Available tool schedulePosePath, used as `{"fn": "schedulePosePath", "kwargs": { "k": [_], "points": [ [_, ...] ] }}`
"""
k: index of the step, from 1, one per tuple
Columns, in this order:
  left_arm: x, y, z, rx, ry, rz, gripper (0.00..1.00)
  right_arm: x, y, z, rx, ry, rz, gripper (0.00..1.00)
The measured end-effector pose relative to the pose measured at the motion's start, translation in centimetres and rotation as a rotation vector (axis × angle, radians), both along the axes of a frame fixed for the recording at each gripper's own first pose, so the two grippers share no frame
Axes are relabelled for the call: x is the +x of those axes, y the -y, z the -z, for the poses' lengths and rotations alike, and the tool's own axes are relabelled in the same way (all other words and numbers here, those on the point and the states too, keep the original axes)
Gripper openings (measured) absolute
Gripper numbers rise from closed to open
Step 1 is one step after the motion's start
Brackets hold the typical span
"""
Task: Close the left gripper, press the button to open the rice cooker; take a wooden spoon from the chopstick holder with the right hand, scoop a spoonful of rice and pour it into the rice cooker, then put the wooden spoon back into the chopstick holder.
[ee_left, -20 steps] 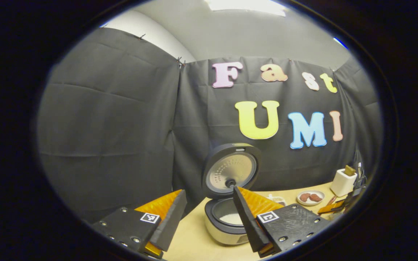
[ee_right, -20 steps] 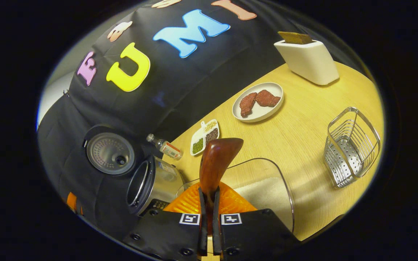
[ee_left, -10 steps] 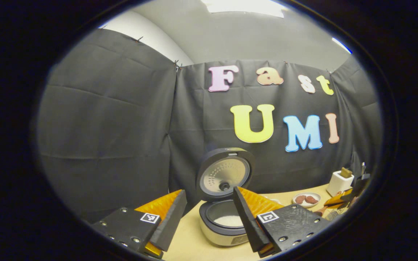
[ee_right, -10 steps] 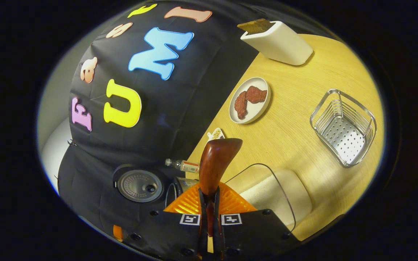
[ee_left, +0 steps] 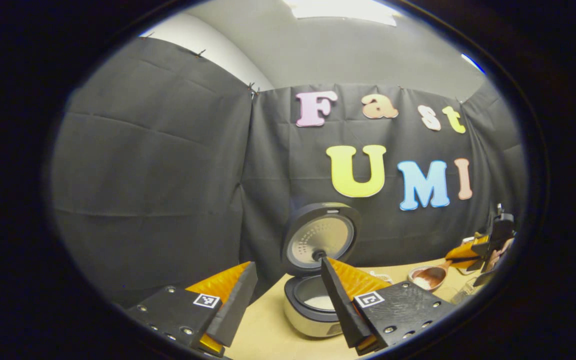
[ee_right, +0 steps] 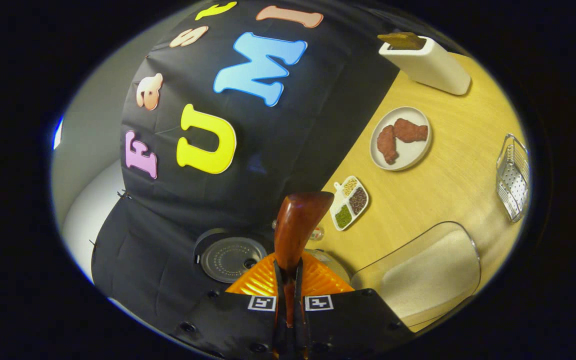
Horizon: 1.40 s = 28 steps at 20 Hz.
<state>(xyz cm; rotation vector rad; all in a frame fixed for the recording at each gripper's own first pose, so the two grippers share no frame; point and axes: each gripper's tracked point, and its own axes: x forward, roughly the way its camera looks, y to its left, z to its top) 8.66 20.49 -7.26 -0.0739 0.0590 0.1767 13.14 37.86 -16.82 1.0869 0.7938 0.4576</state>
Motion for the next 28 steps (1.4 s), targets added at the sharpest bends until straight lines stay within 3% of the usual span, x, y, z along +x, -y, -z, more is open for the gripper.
{"fn": "schedulePosePath", "kwargs": {
  "k": [1,2,3,14,20,21,28],
  "points": [
    [-0.3,-0.5,0.1,0.0,-0.002,-0.007,0.81,0.1,-1.2,-0.5,0.001,0.014,-0.014,0.07],
    [-0.4,-1.0,0.2,-0.001,-0.003,-0.015,0.81,0.4,-2.3,-1.0,0.004,0.026,-0.026,0.03],
    [-0.6,-1.5,0.5,-0.002,-0.006,-0.023,0.81,0.6,-3.8,-1.4,0.007,0.039,-0.039,0.07],
    [-2.3,-6.2,3.5,-0.007,-0.068,-0.12,0.81,2.1,-13.1,-2.0,-0.038,0.145,-0.118,0.06],
    [-2.2,-7.9,4.9,-0.012,-0.093,-0.152,0.82,2.6,-17.1,-0.2,-0.152,0.242,-0.171,0.02],
    [-2.2,-8.0,5.2,-0.015,-0.096,-0.156,0.82,2.4,-17.8,0.1,-0.174,0.263,-0.185,0.07],
    [-2.0,-8.1,6.5,-0.014,-0.123,-0.166,0.82,2.3,-20.3,1.9,-0.364,0.452,-0.264,0.07]
  ]
}}
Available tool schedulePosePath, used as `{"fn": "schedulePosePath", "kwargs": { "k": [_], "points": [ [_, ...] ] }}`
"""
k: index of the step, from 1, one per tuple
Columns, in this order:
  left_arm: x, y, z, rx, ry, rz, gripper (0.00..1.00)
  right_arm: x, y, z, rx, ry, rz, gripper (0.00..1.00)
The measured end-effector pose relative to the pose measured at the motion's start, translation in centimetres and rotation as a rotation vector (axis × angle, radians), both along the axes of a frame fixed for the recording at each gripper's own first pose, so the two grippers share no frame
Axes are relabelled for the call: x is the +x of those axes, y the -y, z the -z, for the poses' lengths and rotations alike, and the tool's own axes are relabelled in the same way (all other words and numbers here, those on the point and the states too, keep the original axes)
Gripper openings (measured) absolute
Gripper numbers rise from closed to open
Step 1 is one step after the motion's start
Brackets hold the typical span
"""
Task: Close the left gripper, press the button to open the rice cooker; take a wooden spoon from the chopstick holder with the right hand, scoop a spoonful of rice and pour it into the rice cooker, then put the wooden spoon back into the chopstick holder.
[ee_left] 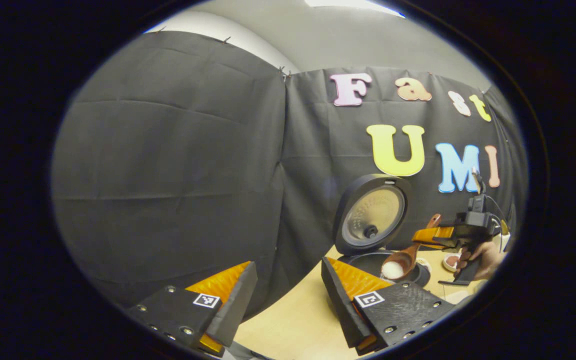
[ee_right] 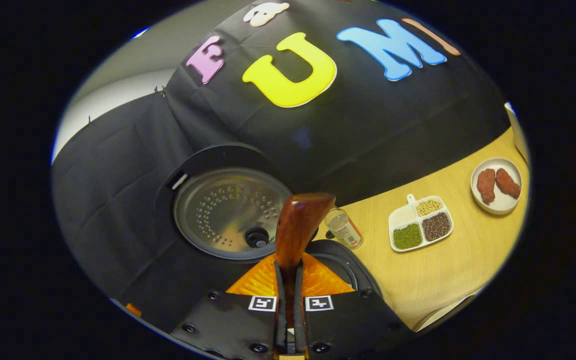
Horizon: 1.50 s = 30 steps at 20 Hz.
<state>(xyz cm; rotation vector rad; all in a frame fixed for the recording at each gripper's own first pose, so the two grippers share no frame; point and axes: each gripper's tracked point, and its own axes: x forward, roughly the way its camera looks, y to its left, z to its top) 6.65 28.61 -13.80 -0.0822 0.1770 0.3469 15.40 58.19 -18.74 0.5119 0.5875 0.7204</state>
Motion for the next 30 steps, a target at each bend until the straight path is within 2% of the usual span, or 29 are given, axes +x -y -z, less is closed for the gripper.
{"fn": "schedulePosePath", "kwargs": {
  "k": [6,13,15,16,19,20,22,25,28,30],
  "points": [
    [0.8,0.6,0.9,-0.01,-0.014,-0.001,0.82,0.1,-0.3,-0.6,-0.127,0.22,-0.05,0.07],
    [2.1,1.7,1.0,-0.008,-0.02,0.028,0.83,-2.0,-1.1,-3.2,-0.241,0.591,-0.16,0.06],
    [2.4,1.9,1.0,-0.007,-0.02,0.033,0.83,-2.8,-1.6,-3.3,-0.285,0.7,-0.195,0.1],
    [2.6,2.0,0.9,-0.006,-0.021,0.035,0.83,-3.0,-1.8,-3.2,-0.312,0.749,-0.208,0.06],
    [2.7,1.9,0.8,-0.004,-0.017,0.035,0.82,-3.5,-2.1,-3.0,-0.384,0.879,-0.231,0.07],
    [2.6,1.8,0.9,-0.004,-0.018,0.033,0.83,-3.7,-2.1,-3.1,-0.404,0.925,-0.236,0.03],
    [2.5,1.6,1.0,-0.005,-0.018,0.029,0.83,-4.2,-2.1,-3.3,-0.43,0.99,-0.241,0.07],
    [2.5,1.5,0.8,-0.007,-0.014,0.027,0.83,-3.9,-2.1,-3.2,-0.404,0.941,-0.238,0.06],
    [2.5,1.6,0.4,-0.002,-0.002,0.032,0.82,-3.0,-1.6,-3.0,-0.324,0.723,-0.216,0.04],
    [2.6,1.8,0.1,-0.001,0.004,0.036,0.82,-2.4,-1.3,-3.5,-0.258,0.595,-0.195,0.07]
  ]
}}
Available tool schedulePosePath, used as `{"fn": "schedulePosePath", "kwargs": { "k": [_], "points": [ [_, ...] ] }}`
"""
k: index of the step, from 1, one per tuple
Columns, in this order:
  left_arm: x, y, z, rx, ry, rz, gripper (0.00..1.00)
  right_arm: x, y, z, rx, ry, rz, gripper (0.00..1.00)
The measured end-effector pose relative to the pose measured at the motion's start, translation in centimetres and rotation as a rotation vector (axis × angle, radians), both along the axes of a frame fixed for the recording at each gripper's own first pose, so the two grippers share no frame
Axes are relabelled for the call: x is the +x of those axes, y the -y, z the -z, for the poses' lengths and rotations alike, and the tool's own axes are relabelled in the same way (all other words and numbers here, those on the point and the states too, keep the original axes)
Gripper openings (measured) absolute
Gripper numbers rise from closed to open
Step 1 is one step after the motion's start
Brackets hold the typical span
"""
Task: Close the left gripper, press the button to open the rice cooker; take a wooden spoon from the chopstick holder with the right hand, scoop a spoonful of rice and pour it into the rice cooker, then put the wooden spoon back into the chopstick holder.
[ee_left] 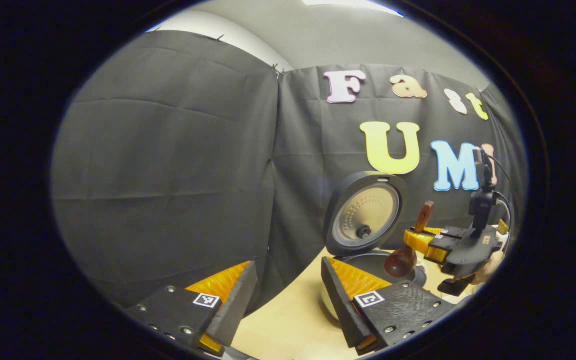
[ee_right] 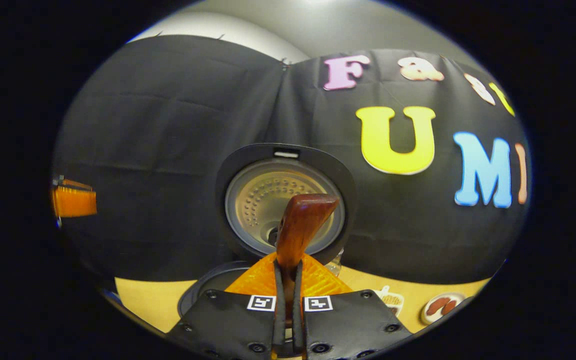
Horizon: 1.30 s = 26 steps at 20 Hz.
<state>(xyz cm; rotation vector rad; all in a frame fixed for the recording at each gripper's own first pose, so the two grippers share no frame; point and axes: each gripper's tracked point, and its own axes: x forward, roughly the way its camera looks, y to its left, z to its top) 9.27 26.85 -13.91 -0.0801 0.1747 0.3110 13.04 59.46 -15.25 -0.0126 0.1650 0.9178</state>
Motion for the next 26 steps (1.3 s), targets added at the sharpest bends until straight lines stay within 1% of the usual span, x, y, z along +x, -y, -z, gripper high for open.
{"fn": "schedulePosePath", "kwargs": {
  "k": [3,4,7,8,9,10,15,22,23,24,25,26],
  "points": [
    [0.4,0.4,-0.4,-0.003,0.013,0.009,0.82,0.4,1.1,-2.1,0.082,-0.096,0.036,0.04],
    [0.6,0.7,-0.5,-0.005,0.017,0.013,0.83,0.5,1.5,-2.7,0.105,-0.128,0.047,0.07],
    [1.0,1.4,-1.1,-0.008,0.031,0.032,0.83,1.1,3.0,-3.7,0.16,-0.194,0.077,0.07],
    [1.4,1.9,-1.4,-0.007,0.036,0.042,0.82,1.4,3.8,-4.0,0.167,-0.2,0.093,0.07],
    [1.7,2.4,-1.6,-0.005,0.042,0.054,0.82,1.7,4.8,-4.4,0.171,-0.201,0.11,0.03],
    [2.1,3.0,-1.9,-0.005,0.049,0.065,0.82,2.0,5.9,-4.8,0.176,-0.199,0.126,0.07],
    [3.8,6.6,-3.4,-0.015,0.08,0.132,0.82,3.7,12.0,-5.8,0.19,-0.202,0.229,0.07],
    [5.3,12.2,-5.7,-0.022,0.124,0.226,0.82,5.2,22.4,-5.9,0.189,-0.203,0.396,0.07],
    [5.4,12.9,-5.9,-0.023,0.128,0.236,0.82,5.3,23.7,-5.9,0.188,-0.203,0.42,0.03],
    [5.5,13.7,-6.2,-0.024,0.133,0.248,0.82,5.5,25.1,-6.0,0.189,-0.202,0.442,0.04],
    [5.5,14.3,-6.5,-0.024,0.138,0.258,0.82,5.5,26.5,-6.0,0.189,-0.202,0.465,0.07],
    [5.7,14.9,-6.8,-0.023,0.141,0.269,0.82,5.6,27.9,-6.0,0.188,-0.202,0.487,0.07]
  ]
}}
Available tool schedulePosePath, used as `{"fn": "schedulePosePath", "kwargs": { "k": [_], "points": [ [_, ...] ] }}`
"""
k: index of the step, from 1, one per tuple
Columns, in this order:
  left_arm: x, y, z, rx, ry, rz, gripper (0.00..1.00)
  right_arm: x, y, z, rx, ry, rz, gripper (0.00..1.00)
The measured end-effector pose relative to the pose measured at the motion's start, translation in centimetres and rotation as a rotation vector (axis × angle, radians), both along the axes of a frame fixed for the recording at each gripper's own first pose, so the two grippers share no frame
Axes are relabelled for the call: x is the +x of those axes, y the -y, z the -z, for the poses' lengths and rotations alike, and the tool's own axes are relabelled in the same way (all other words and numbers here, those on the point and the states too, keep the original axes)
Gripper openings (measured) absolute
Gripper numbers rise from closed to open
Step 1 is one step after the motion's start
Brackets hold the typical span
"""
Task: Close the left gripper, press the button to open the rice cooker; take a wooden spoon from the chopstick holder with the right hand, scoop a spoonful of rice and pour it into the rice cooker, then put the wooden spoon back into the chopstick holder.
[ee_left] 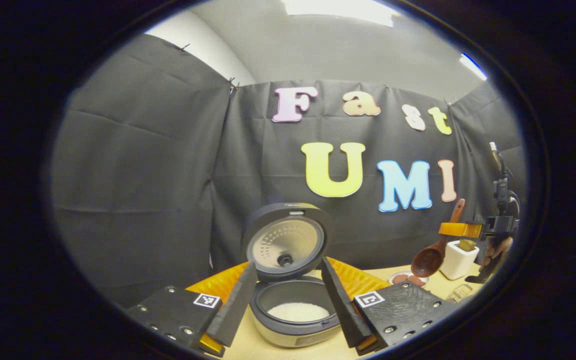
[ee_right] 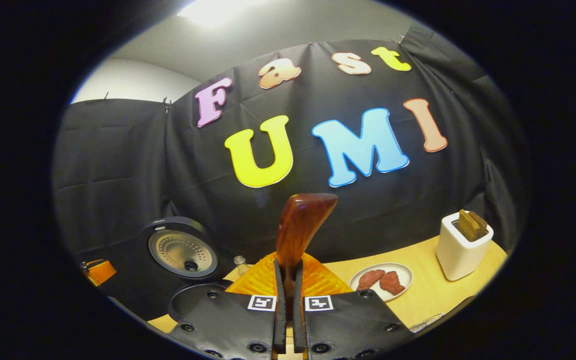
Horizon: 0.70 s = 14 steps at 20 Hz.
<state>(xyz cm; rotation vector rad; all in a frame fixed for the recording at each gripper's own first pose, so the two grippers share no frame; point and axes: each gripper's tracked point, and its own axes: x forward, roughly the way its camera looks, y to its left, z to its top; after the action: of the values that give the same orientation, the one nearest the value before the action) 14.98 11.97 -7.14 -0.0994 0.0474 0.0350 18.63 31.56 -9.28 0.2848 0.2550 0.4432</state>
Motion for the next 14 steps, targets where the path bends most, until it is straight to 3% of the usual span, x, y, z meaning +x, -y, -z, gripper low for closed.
{"fn": "schedulePosePath", "kwargs": {
  "k": [1,14],
  "points": [
    [0.0,0.6,-0.2,0.001,0.004,0.009,0.82,0.0,1.3,0.1,-0.003,-0.004,0.021,0.03],
    [0.4,6.3,-2.4,0.007,0.026,0.088,0.81,-1.3,15.7,4.8,-0.091,-0.087,0.233,0.07]
  ]
}}
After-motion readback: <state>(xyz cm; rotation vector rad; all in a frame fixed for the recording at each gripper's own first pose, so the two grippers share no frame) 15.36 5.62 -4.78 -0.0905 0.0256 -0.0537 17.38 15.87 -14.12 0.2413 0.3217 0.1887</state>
